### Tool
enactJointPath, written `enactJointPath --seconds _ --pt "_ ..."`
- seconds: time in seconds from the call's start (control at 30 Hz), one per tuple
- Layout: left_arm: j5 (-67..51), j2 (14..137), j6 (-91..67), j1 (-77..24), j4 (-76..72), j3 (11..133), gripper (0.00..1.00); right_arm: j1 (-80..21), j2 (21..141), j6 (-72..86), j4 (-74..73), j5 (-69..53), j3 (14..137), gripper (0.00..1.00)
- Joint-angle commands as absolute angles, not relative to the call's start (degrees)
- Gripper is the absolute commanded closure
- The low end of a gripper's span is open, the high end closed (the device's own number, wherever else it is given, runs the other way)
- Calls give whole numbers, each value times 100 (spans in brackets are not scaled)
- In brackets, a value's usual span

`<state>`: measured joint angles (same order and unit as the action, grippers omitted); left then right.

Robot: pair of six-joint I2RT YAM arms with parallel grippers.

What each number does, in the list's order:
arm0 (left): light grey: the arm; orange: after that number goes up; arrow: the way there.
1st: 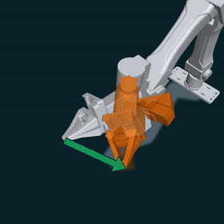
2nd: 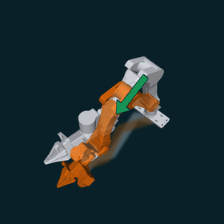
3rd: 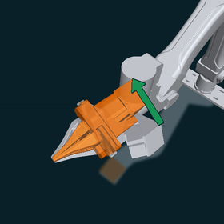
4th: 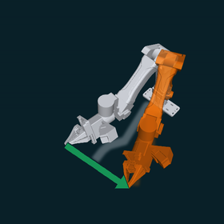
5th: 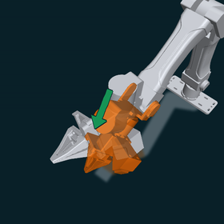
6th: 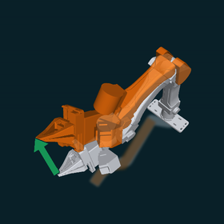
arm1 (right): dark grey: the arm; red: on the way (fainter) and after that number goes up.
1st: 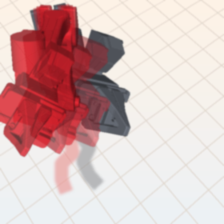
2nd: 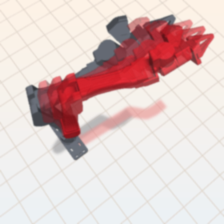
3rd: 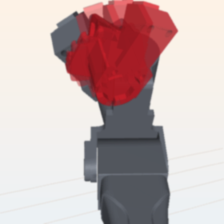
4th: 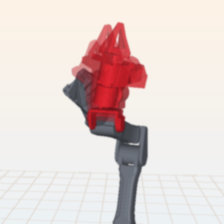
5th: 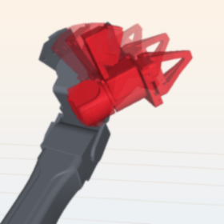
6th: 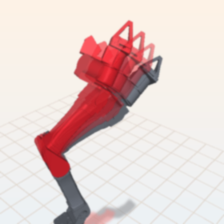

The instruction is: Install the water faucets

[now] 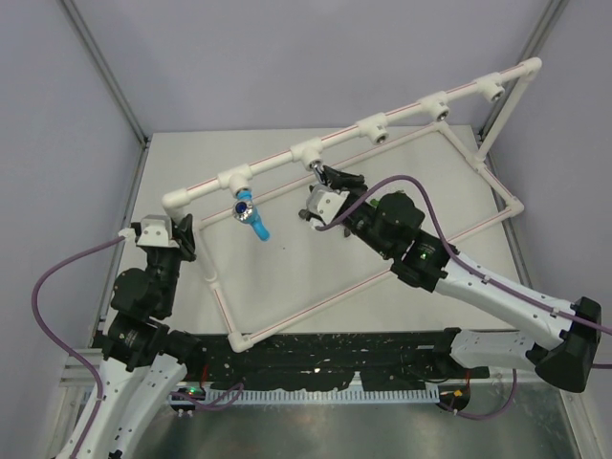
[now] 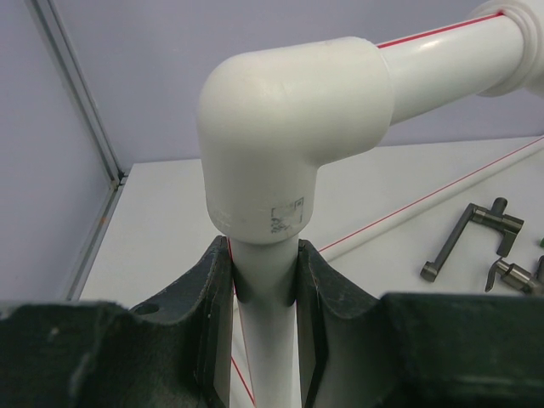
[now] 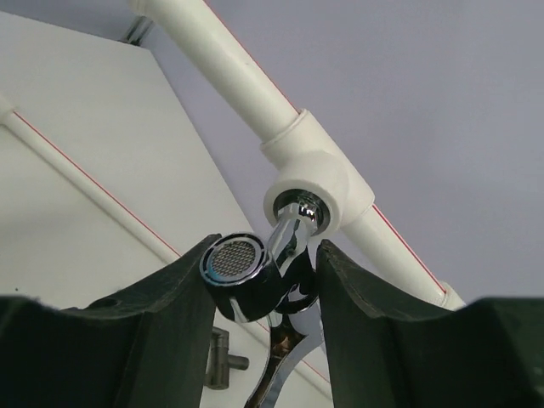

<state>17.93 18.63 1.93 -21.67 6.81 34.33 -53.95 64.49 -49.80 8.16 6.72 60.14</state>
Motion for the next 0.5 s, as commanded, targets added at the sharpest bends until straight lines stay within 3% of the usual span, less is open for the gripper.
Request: enactJointPath --seconds 0.0,0.17,0.27,0.47 --pt "1767 1855 352 -2145 1002 3384 100 -5467 6662 -3887 1897 1380 6003 50" --pt "1767 1820 352 -2145 1002 3392 100 -5493 6662 -256 2566 1783 5872 69" --pt "1767 1802 343 -2145 993 3384 100 -5493 6574 1657 3127 2135 5634 86" --pt "1740 1758 325 -2145 993 3375 100 -5502 6644 6818 3894 2785 5089 91"
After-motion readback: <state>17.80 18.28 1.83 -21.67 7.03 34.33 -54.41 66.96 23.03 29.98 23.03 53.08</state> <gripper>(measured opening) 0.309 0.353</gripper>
